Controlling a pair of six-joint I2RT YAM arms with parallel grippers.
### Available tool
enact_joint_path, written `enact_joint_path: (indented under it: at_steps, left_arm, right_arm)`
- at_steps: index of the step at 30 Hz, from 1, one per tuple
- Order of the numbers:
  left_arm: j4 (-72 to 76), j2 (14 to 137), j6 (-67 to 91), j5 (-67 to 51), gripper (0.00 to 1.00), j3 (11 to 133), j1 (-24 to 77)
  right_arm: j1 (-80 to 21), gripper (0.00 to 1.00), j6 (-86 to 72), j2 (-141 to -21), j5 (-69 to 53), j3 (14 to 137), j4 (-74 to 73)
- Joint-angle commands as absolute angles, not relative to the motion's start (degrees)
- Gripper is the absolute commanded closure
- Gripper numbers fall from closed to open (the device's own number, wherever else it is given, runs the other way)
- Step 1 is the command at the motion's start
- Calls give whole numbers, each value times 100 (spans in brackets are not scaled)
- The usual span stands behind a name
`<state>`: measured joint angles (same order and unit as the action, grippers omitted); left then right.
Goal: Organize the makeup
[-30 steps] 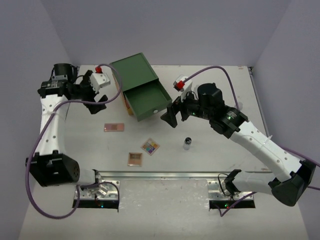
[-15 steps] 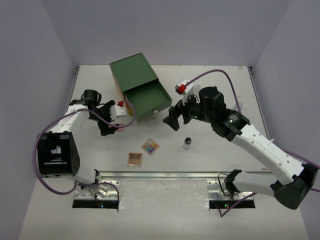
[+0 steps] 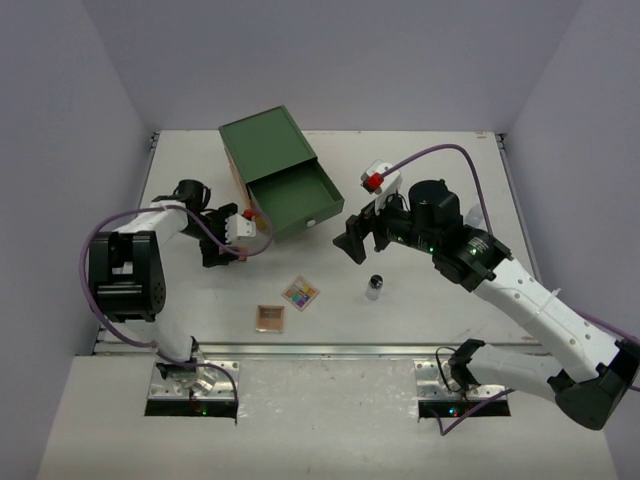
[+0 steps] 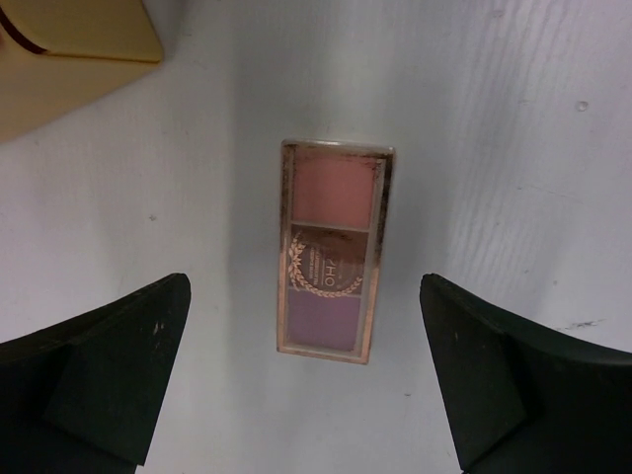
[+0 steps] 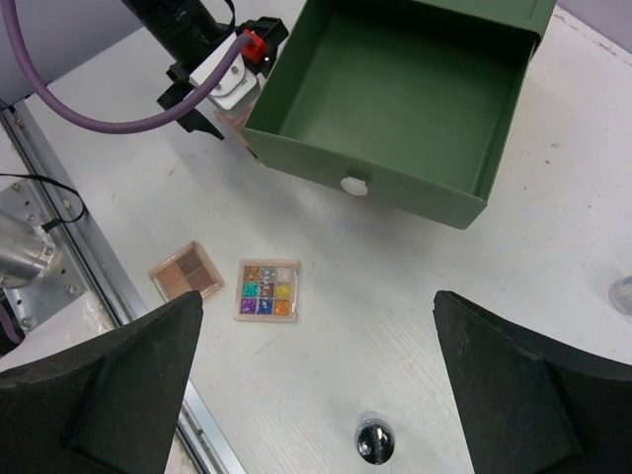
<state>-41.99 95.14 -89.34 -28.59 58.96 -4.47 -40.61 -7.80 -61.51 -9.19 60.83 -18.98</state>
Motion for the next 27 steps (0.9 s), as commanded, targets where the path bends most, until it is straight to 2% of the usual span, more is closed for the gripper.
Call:
enact_joint_path:
  at_steps: [1,7,14,19,22,25,27]
  left_arm:
    - [-3672,9771,-8864,-2697,0,5922,-446]
    - [-3634,9952,-8919,-2586,0,5778,-439]
    - [-3667,9572,-9553,-2465,3,5080,-380]
    - [-3454,9719,-9284,-2215,23,4957,-283]
    - [-3391,9738,-9183,-2190,31,4843,-248]
    - [-3291,9745,-9092,-2106,44,4752,-237]
    - [-3249,9802,-9007,-1980,56,4671,-237]
  right_arm:
    - [-4043,1,-835,-6033,-786,6113,-1811]
    - [-4043,1,-826,-5896,-655,6012,-1854]
    - [-4043,1,-870,-5874,-615,5924,-1803]
    - [-4043,1,-862,-5958,-606,5984,-1775]
    - [-4043,1,-844,-5952,-591,6005,-1784]
    - [-4043,1,-826,-5948,-545,5985,-1793]
    - [-4043,1,-809,-5941,-525,5965,-1793]
